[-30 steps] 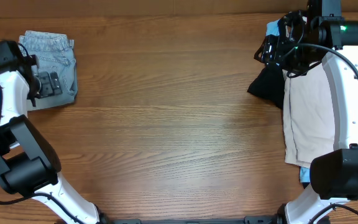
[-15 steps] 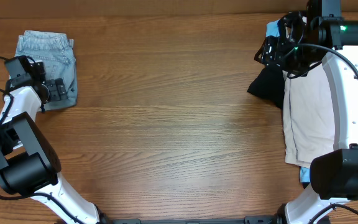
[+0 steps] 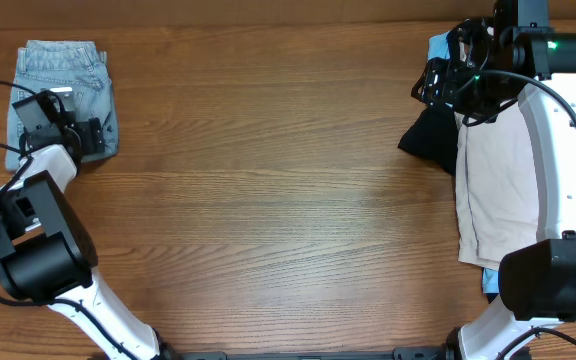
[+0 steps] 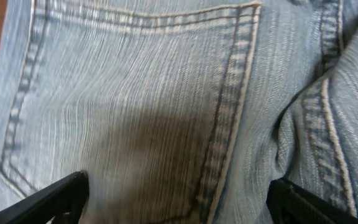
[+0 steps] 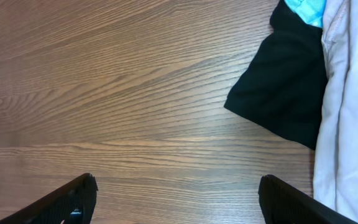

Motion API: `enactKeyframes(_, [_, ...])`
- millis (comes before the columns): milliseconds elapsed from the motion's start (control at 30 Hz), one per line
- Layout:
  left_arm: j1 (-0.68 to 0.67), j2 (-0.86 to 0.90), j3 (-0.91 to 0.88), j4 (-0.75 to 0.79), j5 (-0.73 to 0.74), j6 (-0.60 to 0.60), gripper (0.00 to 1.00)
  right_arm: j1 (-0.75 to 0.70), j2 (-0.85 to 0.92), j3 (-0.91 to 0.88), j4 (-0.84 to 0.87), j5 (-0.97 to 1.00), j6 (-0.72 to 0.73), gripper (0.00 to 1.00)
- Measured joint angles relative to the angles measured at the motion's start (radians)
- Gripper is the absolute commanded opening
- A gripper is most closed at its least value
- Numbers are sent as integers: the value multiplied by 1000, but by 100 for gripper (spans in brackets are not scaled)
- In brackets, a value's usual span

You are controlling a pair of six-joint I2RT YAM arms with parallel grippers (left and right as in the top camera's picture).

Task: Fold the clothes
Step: 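Press and straighten the placed shorts with the left gripper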

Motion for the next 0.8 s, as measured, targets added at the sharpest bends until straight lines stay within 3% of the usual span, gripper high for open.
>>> enactKeyframes(467, [-45,65,28,138,-77,139,91,0,0,0,14,1,0,87])
enactKeyframes(800, [-148,81,48,148,-187,184,96,0,0,0,19,5,0,87])
